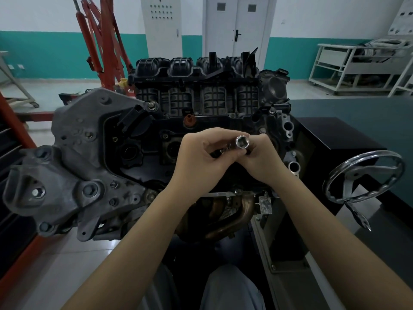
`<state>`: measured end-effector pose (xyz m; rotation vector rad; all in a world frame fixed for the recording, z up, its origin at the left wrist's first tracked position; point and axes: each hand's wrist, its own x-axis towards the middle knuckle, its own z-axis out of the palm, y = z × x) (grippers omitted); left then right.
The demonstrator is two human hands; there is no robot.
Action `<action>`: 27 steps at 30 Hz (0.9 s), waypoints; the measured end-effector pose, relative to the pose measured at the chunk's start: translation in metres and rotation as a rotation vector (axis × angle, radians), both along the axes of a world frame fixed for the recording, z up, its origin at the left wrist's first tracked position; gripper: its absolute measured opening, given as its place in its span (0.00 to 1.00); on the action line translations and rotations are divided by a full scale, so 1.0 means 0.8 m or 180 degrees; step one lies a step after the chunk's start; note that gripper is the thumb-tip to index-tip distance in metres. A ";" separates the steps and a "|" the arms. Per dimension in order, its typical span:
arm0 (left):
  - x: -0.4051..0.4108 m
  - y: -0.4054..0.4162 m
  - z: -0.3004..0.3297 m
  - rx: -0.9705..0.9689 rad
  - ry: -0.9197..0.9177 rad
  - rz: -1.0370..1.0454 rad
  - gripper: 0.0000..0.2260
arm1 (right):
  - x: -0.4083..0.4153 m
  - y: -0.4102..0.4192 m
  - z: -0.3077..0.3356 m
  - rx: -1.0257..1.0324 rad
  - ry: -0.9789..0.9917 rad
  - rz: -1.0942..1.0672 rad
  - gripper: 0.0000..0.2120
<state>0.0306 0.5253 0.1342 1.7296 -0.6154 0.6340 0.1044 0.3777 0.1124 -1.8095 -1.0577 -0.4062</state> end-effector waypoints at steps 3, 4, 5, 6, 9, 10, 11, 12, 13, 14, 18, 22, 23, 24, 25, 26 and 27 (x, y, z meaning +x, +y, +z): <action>-0.001 -0.002 0.002 0.0165 -0.0020 0.0170 0.11 | 0.006 -0.002 -0.005 0.0146 0.0014 -0.0127 0.11; -0.002 -0.004 0.003 0.0151 -0.0045 0.0294 0.11 | 0.007 -0.002 -0.006 0.0147 0.0010 -0.0145 0.11; -0.002 -0.005 0.003 0.0110 -0.0072 0.0378 0.10 | 0.007 -0.002 -0.006 0.0160 0.0024 -0.0131 0.10; -0.003 -0.006 0.002 0.0069 -0.0100 0.0418 0.09 | 0.006 -0.002 -0.005 0.0182 0.0025 -0.0096 0.11; -0.002 -0.007 0.001 -0.0057 -0.0060 0.0265 0.11 | 0.001 -0.001 -0.003 0.0107 -0.0023 0.0066 0.11; -0.002 -0.006 0.001 -0.0074 -0.0003 0.0141 0.11 | 0.000 -0.001 -0.003 0.0088 -0.0002 0.0073 0.12; -0.003 -0.006 0.001 -0.0046 0.0053 0.0020 0.10 | 0.001 -0.001 -0.003 0.0115 0.0040 0.0054 0.12; -0.003 -0.006 0.001 0.0020 0.0089 -0.0048 0.10 | 0.003 -0.002 -0.004 0.0178 0.0070 -0.0009 0.14; -0.003 -0.006 0.001 0.0110 0.0082 -0.0014 0.10 | 0.005 -0.002 -0.006 0.0238 0.0082 -0.0075 0.15; -0.004 -0.007 0.002 0.0198 0.0029 0.0109 0.10 | 0.006 -0.003 -0.007 0.0281 0.0067 -0.0132 0.14; -0.004 -0.012 0.002 0.0185 -0.0136 0.0540 0.09 | 0.005 -0.002 -0.008 0.0371 0.0005 -0.0166 0.12; -0.004 -0.009 0.003 -0.0059 -0.0009 0.0182 0.10 | 0.000 0.000 -0.003 0.0176 -0.0038 0.0072 0.10; -0.005 -0.008 0.004 -0.0072 0.0026 0.0048 0.10 | 0.000 0.000 -0.002 0.0167 0.0012 0.0084 0.11; -0.006 -0.007 0.005 -0.0047 0.0029 -0.0024 0.11 | 0.001 0.000 -0.003 0.0200 0.0051 0.0056 0.12; -0.006 -0.006 0.005 0.0009 -0.0009 0.0002 0.11 | 0.003 -0.001 -0.004 0.0253 0.0069 -0.0005 0.14; -0.007 -0.006 0.006 0.0068 -0.0086 0.0106 0.11 | 0.005 -0.002 -0.007 0.0294 0.0074 -0.0056 0.13; -0.009 -0.007 0.006 0.0095 -0.0170 0.0236 0.11 | 0.006 -0.002 -0.008 0.0300 0.0064 -0.0083 0.10</action>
